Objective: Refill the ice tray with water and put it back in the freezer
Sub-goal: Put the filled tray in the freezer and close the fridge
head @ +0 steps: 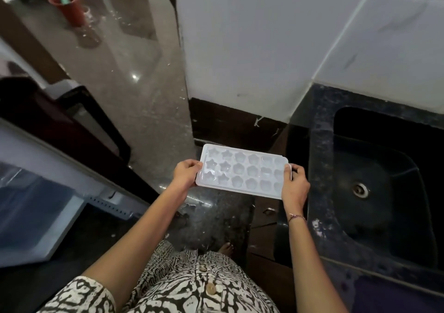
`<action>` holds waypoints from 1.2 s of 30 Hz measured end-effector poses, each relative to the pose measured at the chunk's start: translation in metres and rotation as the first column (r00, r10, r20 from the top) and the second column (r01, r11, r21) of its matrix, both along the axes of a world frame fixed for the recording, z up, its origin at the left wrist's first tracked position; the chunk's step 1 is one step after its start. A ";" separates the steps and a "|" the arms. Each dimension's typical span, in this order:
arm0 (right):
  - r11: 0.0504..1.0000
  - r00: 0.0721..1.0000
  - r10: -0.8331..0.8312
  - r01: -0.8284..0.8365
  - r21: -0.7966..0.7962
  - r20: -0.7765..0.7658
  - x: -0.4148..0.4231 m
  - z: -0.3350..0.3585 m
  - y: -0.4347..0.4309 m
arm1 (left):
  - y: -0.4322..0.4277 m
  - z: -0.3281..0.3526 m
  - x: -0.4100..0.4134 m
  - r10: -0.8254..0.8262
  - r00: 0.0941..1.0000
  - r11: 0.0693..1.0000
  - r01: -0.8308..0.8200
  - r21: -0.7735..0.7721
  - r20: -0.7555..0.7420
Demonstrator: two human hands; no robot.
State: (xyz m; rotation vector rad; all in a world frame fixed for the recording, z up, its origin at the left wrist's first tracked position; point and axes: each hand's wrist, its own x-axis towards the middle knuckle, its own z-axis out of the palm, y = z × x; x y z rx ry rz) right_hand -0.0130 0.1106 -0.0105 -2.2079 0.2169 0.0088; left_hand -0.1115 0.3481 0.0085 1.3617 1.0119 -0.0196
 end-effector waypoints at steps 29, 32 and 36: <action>0.943 0.936 0.333 -0.330 0.044 -0.113 -0.110 -0.036 0.094 | 0.052 -0.037 -0.186 0.307 0.935 0.946 -0.319 -0.047 -0.179; 0.923 0.917 0.384 -0.382 0.040 -0.112 -0.124 -0.039 0.106 | 0.056 -0.038 -0.211 0.369 0.912 0.922 -0.383 -0.050 -0.180; 0.891 0.883 0.454 -0.449 0.065 -0.117 -0.145 -0.038 0.124 | 0.062 -0.038 -0.243 0.436 0.883 0.891 -0.451 -0.057 -0.174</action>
